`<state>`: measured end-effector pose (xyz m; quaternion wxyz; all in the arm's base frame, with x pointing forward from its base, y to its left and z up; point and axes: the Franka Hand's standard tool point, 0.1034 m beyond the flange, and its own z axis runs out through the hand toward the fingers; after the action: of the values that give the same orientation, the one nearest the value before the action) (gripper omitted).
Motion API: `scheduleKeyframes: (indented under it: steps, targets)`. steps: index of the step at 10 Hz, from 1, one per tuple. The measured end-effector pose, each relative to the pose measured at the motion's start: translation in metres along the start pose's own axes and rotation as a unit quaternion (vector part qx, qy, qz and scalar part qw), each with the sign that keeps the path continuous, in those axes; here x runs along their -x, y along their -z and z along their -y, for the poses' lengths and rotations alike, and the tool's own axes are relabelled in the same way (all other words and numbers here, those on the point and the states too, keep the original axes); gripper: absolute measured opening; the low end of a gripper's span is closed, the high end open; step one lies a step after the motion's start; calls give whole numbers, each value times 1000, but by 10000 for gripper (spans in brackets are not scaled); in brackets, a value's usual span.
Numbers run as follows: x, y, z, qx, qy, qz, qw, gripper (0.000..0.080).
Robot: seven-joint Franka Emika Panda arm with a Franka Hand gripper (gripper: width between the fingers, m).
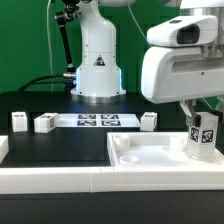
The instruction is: Assemble square table
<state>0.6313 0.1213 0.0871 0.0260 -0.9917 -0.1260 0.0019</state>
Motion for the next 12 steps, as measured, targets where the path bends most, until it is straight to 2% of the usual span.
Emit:
scheduleKeyframes:
  steps: [2,4,5,6,10,12]
  targets:
    - [0,0,-1,-2,-20,0,1000,291]
    - [2,0,-2,-9,-132,1,991,291]
    - [2,-1,-3,-16,-189,2,982,291]
    - [2,-1,-4,-18,-241,2,970,291]
    - [2,-1,-5,-17,-369,3,929,291]
    - [2,-1,-6,-16,-434,5,901,291]
